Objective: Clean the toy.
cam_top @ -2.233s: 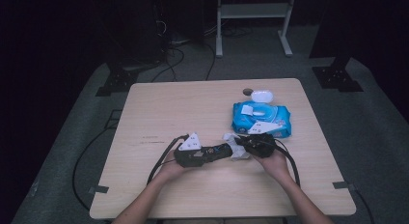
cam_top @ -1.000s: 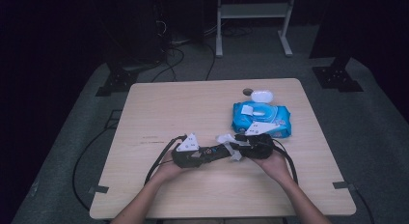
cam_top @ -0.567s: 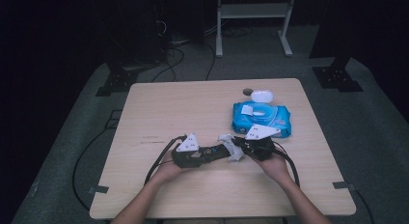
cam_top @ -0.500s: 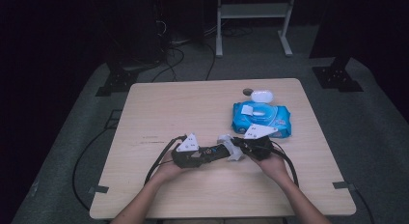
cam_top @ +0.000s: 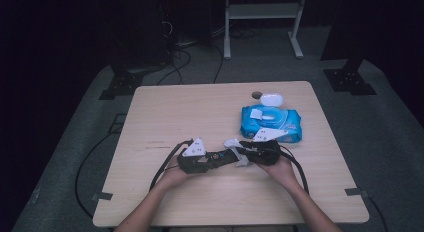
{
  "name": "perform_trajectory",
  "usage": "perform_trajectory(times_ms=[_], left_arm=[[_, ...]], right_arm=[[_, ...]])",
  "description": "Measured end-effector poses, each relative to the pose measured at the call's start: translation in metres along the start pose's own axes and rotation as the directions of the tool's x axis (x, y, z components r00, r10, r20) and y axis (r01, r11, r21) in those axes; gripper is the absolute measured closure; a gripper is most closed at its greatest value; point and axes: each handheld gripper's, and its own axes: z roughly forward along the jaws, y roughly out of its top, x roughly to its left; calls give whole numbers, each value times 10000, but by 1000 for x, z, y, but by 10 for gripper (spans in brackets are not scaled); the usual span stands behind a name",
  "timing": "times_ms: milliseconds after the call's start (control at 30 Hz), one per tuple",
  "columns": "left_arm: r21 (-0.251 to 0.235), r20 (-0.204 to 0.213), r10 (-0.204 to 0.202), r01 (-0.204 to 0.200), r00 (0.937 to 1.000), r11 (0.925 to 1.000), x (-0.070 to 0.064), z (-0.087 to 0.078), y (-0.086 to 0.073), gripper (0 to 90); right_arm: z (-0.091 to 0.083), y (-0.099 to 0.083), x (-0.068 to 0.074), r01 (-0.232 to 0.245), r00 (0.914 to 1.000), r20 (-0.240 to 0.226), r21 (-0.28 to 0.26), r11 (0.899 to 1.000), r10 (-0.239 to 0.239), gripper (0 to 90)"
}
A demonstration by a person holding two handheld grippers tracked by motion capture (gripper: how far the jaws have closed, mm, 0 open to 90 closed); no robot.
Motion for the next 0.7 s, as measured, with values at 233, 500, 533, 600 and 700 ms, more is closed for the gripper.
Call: perform_trajectory(times_ms=[233,500,533,600,700], left_arm=[[42,23,-25,25,10000,10000,0,-1,0,667],[362,138,50,-55,9999,9993,5,-13,-4,667],[430,159,60,-67,9999,9991,5,-15,-4,667],[465,206,17,-26,9998,9989,6,-18,-5,667],[508,194,65,-75,9998,9987,5,-17,-4,661]], right_arm=[[-5,1,0,184,9992,345,242,9995,-192,850],[-2,2,6,-64,9999,131,92,9999,63,857],[-1,2,6,-56,10000,58,55,10000,56,857],[-1,2,5,-262,9996,-126,39,9996,263,854],[0,2,7,-278,9994,-197,78,9996,280,809]])
